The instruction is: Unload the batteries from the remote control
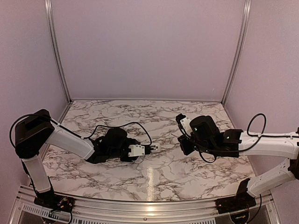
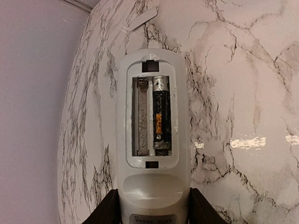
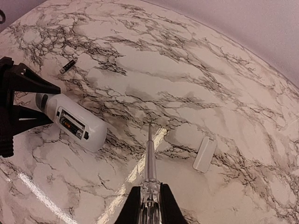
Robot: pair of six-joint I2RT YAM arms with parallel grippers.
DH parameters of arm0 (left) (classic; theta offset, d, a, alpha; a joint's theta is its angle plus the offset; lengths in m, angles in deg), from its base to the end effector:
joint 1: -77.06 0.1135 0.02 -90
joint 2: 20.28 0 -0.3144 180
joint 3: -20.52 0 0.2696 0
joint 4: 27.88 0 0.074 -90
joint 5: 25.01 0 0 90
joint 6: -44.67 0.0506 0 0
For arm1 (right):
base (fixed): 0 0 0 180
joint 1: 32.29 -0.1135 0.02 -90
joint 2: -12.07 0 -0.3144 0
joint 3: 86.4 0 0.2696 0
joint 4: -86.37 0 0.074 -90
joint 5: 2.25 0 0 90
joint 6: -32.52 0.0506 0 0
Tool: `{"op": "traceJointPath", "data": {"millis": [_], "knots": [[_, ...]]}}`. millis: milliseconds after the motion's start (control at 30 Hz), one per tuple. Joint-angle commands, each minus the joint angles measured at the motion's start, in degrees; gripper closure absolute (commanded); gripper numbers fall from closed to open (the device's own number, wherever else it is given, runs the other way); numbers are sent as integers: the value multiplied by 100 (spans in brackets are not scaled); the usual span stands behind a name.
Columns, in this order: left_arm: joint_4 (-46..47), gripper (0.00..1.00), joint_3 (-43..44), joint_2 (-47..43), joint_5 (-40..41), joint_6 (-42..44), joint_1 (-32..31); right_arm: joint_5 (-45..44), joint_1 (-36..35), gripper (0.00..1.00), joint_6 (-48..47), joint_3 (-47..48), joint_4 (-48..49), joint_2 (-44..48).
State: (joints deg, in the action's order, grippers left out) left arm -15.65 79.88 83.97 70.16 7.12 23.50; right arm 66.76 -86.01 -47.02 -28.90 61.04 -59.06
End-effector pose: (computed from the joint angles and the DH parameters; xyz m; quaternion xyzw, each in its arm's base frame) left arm 0.2372 -0.3135 0.1608 0.6870 0.5447 0.0349 0.4796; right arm 0.1771 0.2106 0.2712 -0.2541 0.8538 0.0858 0.4462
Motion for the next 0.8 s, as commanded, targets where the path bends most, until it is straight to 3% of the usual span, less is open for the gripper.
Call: {"op": "traceJointPath", "data": {"millis": [0, 233, 533, 767], "knots": [[341, 100, -177, -265, -369, 89, 37, 533, 36, 100, -87, 174, -227, 142], [1223, 100, -674, -273, -231, 422, 39, 1144, 36, 100, -236, 292, -298, 86], [900, 100, -291, -173, 149, -444, 71, 1862, 41, 100, -494, 511, -219, -104], [1655, 100, -555, -305, 406, -760, 71, 2209, 37, 100, -695, 738, -179, -358]]}}
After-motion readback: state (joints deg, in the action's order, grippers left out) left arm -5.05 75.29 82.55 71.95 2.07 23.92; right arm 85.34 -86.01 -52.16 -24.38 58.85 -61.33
